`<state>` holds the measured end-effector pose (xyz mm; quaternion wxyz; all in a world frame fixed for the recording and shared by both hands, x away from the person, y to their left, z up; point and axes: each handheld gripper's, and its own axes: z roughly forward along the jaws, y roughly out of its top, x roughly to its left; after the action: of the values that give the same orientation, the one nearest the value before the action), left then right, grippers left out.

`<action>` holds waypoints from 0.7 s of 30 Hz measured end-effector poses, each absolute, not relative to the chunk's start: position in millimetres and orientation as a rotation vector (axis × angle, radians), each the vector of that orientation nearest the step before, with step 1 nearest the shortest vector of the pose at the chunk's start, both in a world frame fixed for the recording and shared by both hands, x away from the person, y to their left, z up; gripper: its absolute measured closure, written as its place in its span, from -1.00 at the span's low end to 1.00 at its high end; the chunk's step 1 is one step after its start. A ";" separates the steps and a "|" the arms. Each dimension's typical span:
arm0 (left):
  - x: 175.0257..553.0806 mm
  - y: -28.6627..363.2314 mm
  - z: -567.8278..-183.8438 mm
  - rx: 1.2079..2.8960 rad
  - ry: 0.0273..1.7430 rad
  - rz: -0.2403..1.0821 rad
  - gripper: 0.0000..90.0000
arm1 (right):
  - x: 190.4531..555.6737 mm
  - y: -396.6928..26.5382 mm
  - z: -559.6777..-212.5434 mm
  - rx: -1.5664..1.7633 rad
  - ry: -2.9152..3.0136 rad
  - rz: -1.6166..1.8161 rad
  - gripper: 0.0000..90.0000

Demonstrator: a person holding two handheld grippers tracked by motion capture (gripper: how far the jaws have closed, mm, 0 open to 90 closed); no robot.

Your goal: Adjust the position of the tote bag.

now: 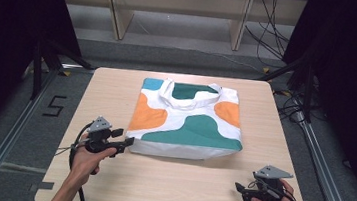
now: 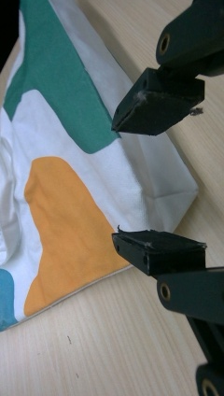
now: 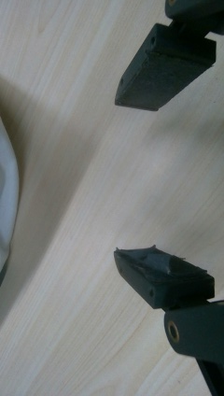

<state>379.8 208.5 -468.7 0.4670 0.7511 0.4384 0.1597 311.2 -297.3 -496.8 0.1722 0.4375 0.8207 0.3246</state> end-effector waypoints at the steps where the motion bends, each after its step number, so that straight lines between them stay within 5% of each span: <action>1: 380.8 208.7 -470.1 1.860 1.062 0.391 -0.14 | 310.3 -295.4 -497.8 1.270 2.328 0.946 -0.50; 14: 408.1 206.9 -501.8 1.989 0.889 0.377 -0.33 | 311.9 -295.4 -498.8 1.252 2.348 0.938 -0.49; 17: 410.7 202.7 -503.0 2.020 0.836 0.397 -0.17 | 312.6 -295.6 -499.2 1.239 2.352 0.935 -0.49; 21: 409.2 200.6 -502.4 2.121 0.746 0.432 0.29 | 310.8 -295.1 -496.5 1.278 2.334 0.937 -0.46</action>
<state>409.2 200.6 -502.4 0.4135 0.8435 0.2967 0.1720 310.8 -295.1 -496.5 0.1596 0.4471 0.8168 0.3278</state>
